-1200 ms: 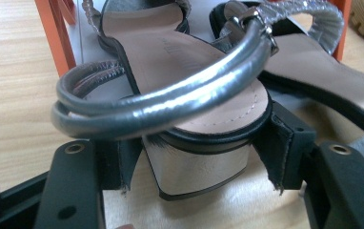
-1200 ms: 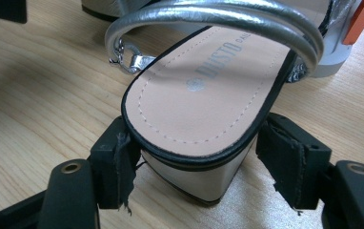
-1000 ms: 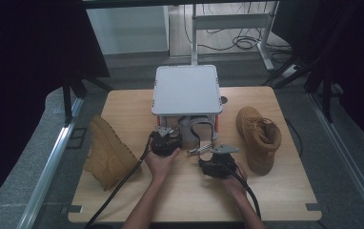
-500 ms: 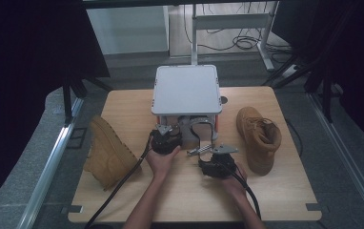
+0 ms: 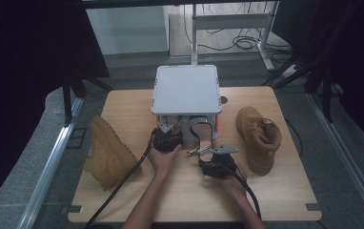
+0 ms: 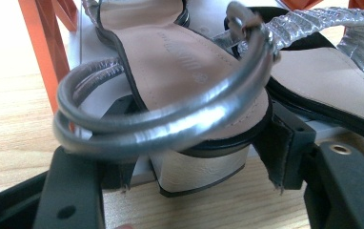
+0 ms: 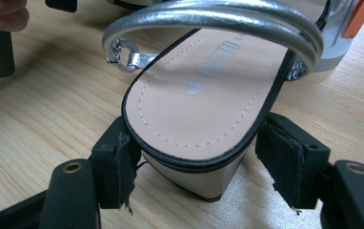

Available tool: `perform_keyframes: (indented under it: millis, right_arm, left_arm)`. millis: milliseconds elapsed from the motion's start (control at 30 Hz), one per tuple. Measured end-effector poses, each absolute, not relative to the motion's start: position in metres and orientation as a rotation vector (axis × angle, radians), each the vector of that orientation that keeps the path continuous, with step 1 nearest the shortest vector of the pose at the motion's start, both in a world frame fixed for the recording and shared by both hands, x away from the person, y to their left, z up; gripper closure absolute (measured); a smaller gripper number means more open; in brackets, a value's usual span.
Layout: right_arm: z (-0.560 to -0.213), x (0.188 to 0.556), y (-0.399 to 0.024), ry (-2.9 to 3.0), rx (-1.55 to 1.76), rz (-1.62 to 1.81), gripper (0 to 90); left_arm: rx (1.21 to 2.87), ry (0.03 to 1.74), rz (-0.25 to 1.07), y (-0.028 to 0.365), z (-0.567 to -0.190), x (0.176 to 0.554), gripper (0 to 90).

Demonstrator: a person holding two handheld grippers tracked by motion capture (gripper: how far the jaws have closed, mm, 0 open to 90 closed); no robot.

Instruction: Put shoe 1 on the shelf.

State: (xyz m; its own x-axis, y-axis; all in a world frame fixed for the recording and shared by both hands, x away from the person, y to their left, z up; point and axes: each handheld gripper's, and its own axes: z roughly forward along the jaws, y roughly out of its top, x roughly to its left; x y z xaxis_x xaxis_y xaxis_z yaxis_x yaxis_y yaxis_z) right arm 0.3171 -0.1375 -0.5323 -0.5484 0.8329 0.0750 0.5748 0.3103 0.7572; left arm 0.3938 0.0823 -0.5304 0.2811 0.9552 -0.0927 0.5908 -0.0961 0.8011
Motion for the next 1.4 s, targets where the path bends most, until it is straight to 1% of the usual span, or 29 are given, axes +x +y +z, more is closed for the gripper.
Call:
perform_keyframes:
  millis: [600,1100,1400]
  right_arm:
    - [-0.530,0.321,-0.134,2.213,1.294,1.116,33.2]
    - [-0.523,0.353,-0.130,2.176,1.342,1.130,33.4]
    - [-0.526,0.373,-0.129,2.151,1.346,1.125,33.7]
  left_arm:
    - [1.795,1.405,0.577,0.085,-0.529,0.395,36.8]
    - [1.795,1.408,0.570,0.085,-0.529,0.395,36.9]
    - [1.792,1.411,0.567,0.085,-0.529,0.395,36.9]
